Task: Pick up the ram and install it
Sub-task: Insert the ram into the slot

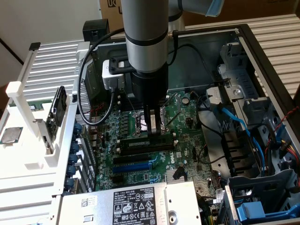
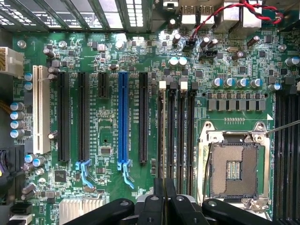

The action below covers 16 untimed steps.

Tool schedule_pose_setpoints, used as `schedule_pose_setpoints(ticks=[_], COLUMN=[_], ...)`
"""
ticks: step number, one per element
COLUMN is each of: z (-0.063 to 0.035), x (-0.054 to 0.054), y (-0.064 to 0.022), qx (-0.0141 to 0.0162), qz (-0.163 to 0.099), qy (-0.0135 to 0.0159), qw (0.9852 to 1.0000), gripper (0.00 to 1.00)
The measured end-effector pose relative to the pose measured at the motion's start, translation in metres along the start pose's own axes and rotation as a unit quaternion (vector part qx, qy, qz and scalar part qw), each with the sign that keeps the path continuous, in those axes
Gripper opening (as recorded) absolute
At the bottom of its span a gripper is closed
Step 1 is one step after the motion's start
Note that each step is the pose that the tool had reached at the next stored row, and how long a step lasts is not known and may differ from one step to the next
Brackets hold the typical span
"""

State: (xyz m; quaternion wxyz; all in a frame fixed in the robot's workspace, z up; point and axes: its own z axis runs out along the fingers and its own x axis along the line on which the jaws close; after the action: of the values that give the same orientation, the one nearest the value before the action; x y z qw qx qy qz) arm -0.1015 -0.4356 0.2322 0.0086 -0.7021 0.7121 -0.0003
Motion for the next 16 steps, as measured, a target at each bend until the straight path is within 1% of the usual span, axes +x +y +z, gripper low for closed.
schedule_pose_setpoints(ticks=[5, 12, 14, 16], z=[0.0003, 0.0015, 0.0015, 0.0015], x=[0.0, 0.0, 0.0, 0.0], y=[-0.0001, 0.0, 0.0, 0.0001], qx=[0.0, 0.0001, 0.0008, 0.0022], qz=[-0.001, -0.002, -0.002, -0.003], qy=[0.0012, 0.0038, 0.0038, 0.0038], qw=[1.0, 1.0, 1.0, 1.0], gripper=[0.12, 0.12, 0.12, 0.12])
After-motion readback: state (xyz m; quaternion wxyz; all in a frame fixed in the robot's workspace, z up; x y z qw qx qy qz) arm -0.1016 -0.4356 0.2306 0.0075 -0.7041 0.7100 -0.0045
